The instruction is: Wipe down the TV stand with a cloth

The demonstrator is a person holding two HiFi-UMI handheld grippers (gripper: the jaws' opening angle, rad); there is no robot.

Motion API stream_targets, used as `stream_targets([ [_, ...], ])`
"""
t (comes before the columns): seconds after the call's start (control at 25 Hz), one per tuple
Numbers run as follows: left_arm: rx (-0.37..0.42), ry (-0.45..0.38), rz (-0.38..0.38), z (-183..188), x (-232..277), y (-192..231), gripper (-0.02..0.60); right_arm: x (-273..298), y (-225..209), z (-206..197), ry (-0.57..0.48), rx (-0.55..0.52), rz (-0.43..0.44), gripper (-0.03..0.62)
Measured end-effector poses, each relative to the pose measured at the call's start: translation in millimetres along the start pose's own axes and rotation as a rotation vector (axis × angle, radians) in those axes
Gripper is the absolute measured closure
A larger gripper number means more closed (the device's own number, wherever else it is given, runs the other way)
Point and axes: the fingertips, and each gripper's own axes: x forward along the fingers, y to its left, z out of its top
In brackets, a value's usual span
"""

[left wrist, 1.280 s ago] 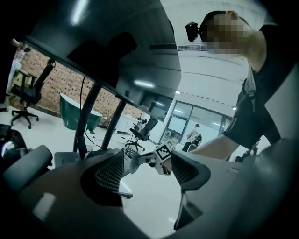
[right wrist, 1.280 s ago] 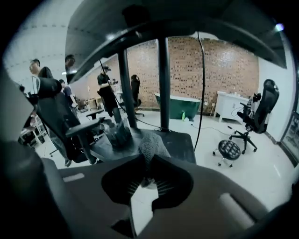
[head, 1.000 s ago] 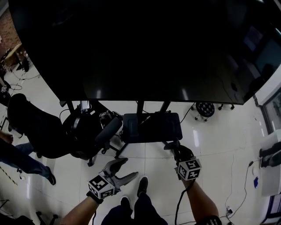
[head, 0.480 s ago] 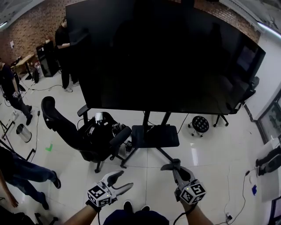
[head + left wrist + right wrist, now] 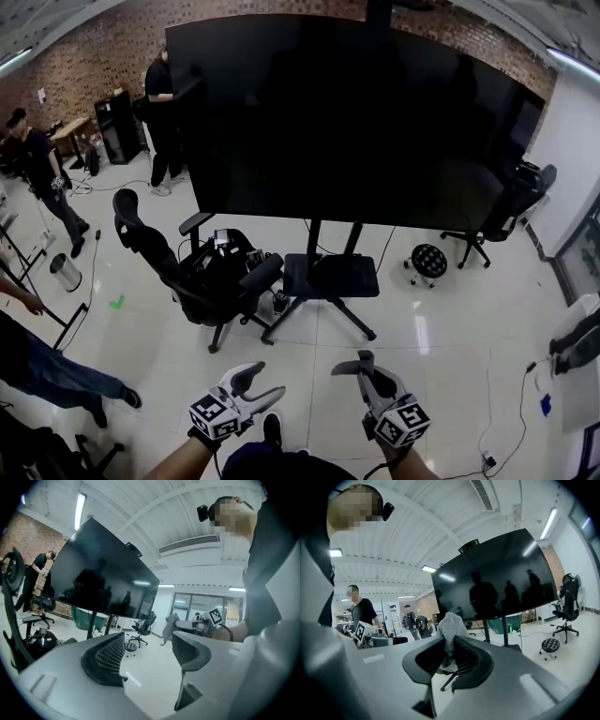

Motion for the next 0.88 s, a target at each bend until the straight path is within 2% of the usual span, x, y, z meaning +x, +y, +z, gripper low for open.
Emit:
stream_targets([
  [0.2,-0.001,-0.007,0.028,-12,-22,-47,0.253,-39,25,-6,-0.003,-0.012,0.049,0.549],
  [0.36,0.014,-0.017,0.04,-3,-38,-72,0.253,-60,38,-9,-0.006,-0.016,0.062,0.553],
  [0.88,0.047,-0.037,0.011,6,-80,-78,0.253,-66,81,-2,-0.05,0.004,0.058,0.553],
])
